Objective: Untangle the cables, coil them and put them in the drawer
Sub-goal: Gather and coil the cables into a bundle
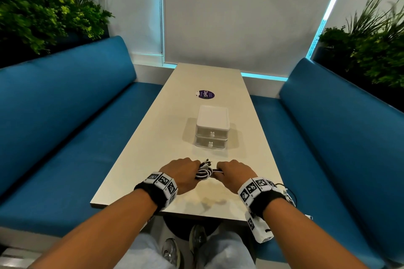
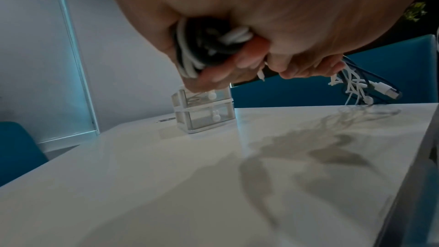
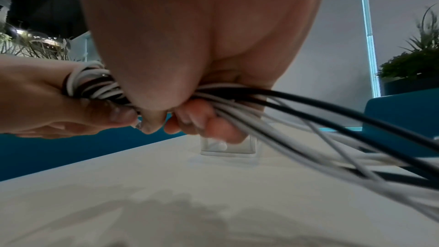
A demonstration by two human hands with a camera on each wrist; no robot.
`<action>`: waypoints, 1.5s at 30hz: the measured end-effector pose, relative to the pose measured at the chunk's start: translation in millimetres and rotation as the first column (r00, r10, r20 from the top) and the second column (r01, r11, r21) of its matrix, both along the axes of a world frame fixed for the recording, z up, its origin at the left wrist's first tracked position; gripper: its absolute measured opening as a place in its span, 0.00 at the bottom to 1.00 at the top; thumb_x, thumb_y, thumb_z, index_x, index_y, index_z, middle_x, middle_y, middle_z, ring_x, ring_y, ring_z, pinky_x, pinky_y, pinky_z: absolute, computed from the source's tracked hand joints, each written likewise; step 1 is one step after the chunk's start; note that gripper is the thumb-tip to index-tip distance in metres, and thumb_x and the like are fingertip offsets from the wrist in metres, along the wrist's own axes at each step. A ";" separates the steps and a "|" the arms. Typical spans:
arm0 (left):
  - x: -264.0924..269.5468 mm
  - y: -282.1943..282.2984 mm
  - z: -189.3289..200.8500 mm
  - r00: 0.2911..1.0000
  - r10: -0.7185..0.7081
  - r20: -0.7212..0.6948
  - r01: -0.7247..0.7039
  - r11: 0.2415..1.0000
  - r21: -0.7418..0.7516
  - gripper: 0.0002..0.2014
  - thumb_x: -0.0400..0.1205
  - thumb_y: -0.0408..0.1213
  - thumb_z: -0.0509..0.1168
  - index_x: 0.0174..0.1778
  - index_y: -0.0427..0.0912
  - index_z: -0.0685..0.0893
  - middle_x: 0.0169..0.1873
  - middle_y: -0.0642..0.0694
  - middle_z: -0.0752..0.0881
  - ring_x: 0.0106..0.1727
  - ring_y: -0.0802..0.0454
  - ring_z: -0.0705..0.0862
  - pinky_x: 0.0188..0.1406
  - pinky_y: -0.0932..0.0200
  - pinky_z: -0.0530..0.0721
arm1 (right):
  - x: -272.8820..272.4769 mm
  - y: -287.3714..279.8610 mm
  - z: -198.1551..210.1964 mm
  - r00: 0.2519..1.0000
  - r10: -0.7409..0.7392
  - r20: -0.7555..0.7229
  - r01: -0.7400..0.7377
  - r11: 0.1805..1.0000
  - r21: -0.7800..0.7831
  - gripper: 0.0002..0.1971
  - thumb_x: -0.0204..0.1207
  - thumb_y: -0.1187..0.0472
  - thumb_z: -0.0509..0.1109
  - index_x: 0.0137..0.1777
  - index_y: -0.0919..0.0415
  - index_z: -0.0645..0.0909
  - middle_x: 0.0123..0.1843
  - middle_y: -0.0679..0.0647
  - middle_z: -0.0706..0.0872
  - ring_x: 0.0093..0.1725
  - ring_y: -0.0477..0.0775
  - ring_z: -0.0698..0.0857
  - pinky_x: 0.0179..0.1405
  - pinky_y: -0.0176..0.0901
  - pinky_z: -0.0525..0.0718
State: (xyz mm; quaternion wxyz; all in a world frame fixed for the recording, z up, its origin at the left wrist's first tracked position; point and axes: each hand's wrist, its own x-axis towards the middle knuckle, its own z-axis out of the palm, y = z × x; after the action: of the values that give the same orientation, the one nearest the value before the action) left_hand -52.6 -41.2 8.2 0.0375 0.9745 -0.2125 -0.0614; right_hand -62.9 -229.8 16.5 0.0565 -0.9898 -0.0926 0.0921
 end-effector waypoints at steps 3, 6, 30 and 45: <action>4.1 5.3 3.5 0.998 0.029 0.056 -0.028 0.999 -0.021 0.10 0.85 0.46 0.54 0.54 0.44 0.75 0.41 0.45 0.79 0.40 0.41 0.82 0.36 0.51 0.76 | 3.6 -2.0 -3.6 0.998 -0.037 -0.042 0.041 0.994 0.097 0.15 0.84 0.42 0.58 0.46 0.53 0.74 0.43 0.54 0.82 0.43 0.59 0.82 0.40 0.48 0.78; 17.2 15.9 10.2 0.984 0.157 0.086 -0.141 0.976 -0.169 0.10 0.85 0.46 0.55 0.55 0.45 0.75 0.45 0.43 0.83 0.42 0.39 0.83 0.39 0.52 0.77 | 4.0 -6.7 -8.2 0.995 -0.085 -0.060 0.094 0.982 0.166 0.14 0.85 0.44 0.56 0.51 0.54 0.73 0.46 0.57 0.84 0.44 0.62 0.86 0.47 0.54 0.85; 30.9 12.6 -7.6 0.889 0.428 -0.164 -0.412 0.591 -0.693 0.23 0.76 0.61 0.68 0.56 0.48 0.79 0.49 0.46 0.87 0.49 0.43 0.83 0.49 0.53 0.82 | -3.5 18.0 -1.1 0.997 -0.035 -0.070 0.053 0.963 0.265 0.16 0.88 0.52 0.50 0.58 0.62 0.74 0.53 0.63 0.86 0.52 0.66 0.84 0.54 0.56 0.81; 19.6 -3.5 -13.3 0.871 0.269 -0.411 -0.491 0.453 -0.744 0.42 0.59 0.81 0.68 0.55 0.50 0.76 0.42 0.47 0.87 0.36 0.49 0.85 0.33 0.54 0.83 | -8.9 50.2 6.4 0.989 0.146 -0.014 -0.135 0.944 0.302 0.13 0.85 0.66 0.53 0.59 0.67 0.79 0.53 0.69 0.86 0.50 0.70 0.84 0.51 0.58 0.82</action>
State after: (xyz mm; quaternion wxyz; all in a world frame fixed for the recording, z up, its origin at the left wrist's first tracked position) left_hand -32.9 -44.7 -5.1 0.5304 0.8457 0.0152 -0.0574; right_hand -71.7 -179.6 22.9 0.2013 -0.9588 -0.1746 0.0989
